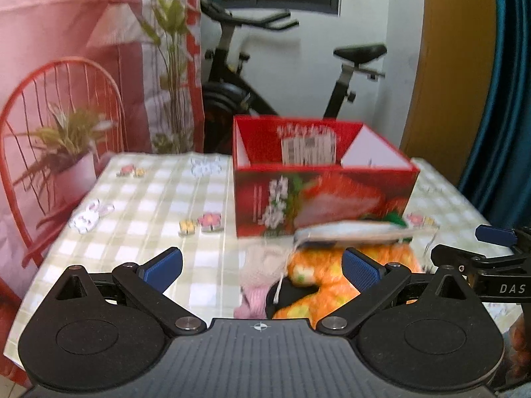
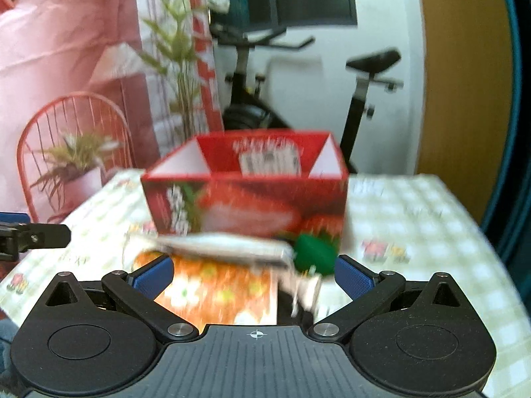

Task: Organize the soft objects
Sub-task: 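Move both grippers down to the orange floral cloth on the pile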

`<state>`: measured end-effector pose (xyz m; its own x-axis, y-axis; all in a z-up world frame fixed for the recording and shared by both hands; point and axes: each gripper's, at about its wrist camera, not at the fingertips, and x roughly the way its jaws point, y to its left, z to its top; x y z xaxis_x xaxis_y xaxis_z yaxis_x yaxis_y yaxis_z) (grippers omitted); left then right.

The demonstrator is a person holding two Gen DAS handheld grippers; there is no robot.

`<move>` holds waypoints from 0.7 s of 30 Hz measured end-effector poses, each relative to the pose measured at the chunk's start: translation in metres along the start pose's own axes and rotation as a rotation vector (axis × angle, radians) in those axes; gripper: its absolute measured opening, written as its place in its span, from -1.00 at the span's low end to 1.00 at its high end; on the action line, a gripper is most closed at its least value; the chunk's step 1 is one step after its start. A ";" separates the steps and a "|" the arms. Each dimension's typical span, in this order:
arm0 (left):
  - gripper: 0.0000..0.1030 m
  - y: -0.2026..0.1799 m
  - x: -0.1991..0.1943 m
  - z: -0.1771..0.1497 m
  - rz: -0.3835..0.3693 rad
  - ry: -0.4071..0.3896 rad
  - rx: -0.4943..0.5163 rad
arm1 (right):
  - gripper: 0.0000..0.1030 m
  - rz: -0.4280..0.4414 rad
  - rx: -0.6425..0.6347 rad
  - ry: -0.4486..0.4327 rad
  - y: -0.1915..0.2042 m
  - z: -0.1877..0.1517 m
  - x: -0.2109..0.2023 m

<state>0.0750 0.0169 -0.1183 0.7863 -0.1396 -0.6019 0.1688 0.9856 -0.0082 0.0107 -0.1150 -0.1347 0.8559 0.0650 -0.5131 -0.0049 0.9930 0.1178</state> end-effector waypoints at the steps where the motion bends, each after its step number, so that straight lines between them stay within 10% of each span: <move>1: 0.96 0.001 0.005 -0.005 -0.005 0.016 0.001 | 0.99 0.004 -0.011 0.022 0.002 -0.004 0.005; 10: 0.48 0.019 0.040 -0.029 -0.130 0.178 -0.107 | 0.54 0.078 -0.024 0.124 0.004 -0.027 0.026; 21: 0.40 0.010 0.069 -0.048 -0.224 0.288 -0.147 | 0.35 0.136 0.037 0.205 -0.005 -0.039 0.042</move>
<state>0.1023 0.0216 -0.1977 0.5373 -0.3412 -0.7713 0.2142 0.9397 -0.2666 0.0264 -0.1139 -0.1896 0.7260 0.2202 -0.6515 -0.0905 0.9697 0.2269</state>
